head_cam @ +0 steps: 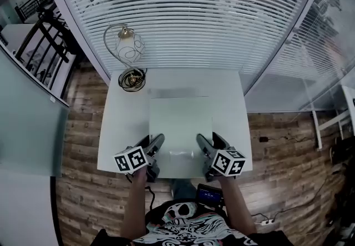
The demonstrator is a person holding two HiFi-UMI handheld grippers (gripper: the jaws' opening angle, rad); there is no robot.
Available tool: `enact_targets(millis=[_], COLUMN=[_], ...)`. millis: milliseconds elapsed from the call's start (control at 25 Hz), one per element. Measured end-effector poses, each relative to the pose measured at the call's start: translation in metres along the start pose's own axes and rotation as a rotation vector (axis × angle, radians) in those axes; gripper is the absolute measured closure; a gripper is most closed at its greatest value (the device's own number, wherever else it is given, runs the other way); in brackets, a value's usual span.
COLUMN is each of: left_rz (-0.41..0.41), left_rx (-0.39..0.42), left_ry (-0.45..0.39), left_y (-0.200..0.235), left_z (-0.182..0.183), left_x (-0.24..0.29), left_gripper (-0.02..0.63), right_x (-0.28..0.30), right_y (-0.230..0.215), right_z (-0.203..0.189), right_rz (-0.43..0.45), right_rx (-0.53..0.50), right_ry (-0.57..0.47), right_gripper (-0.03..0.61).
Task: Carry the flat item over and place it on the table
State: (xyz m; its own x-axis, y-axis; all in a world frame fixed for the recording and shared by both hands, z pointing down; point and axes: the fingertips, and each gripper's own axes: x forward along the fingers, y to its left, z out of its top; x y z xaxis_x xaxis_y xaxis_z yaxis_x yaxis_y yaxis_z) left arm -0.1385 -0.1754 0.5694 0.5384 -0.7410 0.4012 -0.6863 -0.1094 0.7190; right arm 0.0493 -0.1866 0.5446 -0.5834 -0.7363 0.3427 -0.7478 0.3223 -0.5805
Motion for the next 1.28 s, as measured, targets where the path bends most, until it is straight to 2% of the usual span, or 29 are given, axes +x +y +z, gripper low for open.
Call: enact_targets(millis=[480, 600, 920, 1080, 1280], left_rz=[0.061, 0.053, 0.074, 0.098, 0.093], left_rx=[-0.014, -0.044, -0.065, -0.057, -0.089], left_ry=[0.042, 0.067, 0.109, 0.111, 0.13], left_y=[0.028, 0.028, 0.041, 0.056, 0.059], left_z=[-0.008, -0.015, -0.026, -0.022, -0.02], left_x=[0.024, 0.029, 0.039, 0.043, 0.052], left_gripper=[0.307, 0.307, 0.307, 0.307, 0.307], right_x=[0.023, 0.025, 0.033, 0.043, 0.055], right_y=[-0.027, -0.032, -0.046, -0.05, -0.054], right_z=[-0.015, -0.02, -0.034, -0.039, -0.038], right_rz=[-0.021, -0.027, -0.045, -0.05, -0.056], right_rx=[0.042, 0.056, 0.09, 0.103, 0.106], right_ry=[0.056, 0.069, 0.104, 0.12, 0.134], right_gripper=[0.291, 0.291, 0.291, 0.291, 0.291])
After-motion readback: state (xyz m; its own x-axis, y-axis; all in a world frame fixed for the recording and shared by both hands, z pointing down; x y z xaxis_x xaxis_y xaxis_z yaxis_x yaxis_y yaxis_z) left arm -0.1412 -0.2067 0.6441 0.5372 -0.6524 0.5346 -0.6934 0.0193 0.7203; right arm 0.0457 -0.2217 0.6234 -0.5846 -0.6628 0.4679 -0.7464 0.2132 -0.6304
